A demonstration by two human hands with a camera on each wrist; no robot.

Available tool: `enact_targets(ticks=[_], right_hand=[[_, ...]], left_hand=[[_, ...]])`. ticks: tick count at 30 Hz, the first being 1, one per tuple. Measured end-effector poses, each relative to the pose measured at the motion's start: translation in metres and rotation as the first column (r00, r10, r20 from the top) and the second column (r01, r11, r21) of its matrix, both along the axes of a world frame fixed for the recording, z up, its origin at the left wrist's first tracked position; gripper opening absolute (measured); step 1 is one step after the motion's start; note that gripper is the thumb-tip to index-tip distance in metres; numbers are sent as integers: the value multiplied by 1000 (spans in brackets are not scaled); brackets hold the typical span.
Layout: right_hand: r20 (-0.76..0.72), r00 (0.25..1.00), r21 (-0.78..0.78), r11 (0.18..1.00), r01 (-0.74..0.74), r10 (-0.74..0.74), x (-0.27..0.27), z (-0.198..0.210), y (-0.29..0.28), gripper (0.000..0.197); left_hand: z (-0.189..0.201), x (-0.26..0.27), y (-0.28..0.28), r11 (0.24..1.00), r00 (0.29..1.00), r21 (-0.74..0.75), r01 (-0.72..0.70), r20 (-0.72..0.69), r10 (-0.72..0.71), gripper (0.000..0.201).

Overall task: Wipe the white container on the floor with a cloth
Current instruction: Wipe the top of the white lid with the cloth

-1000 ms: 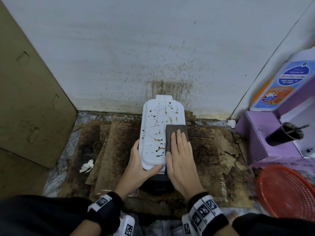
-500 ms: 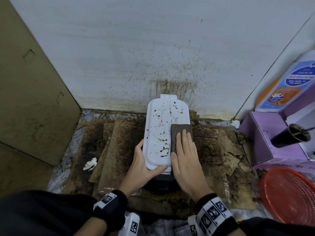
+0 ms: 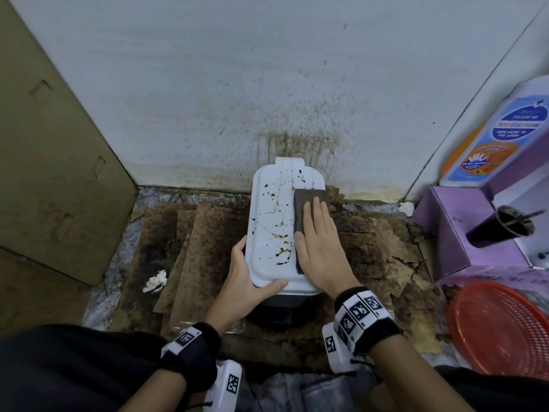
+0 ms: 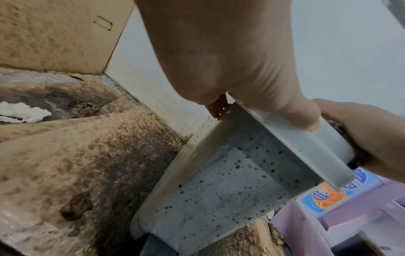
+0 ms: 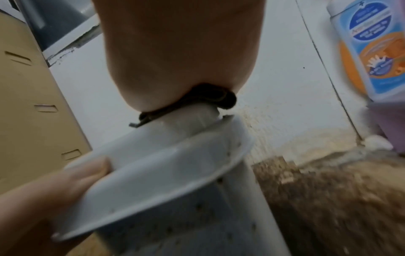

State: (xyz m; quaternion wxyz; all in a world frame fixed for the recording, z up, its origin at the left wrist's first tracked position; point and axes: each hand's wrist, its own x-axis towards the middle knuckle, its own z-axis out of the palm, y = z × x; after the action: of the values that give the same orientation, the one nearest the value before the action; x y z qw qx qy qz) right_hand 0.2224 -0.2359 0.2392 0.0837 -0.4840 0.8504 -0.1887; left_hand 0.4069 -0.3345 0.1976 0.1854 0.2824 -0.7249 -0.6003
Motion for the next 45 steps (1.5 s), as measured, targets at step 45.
enact_targets(ticks=[45], right_hand=[[202,978,-110,994,-27,49,24,-2,35,63]], left_hand=[[-3,0,-1,1000,1000,-1,21,-19,-21,111]])
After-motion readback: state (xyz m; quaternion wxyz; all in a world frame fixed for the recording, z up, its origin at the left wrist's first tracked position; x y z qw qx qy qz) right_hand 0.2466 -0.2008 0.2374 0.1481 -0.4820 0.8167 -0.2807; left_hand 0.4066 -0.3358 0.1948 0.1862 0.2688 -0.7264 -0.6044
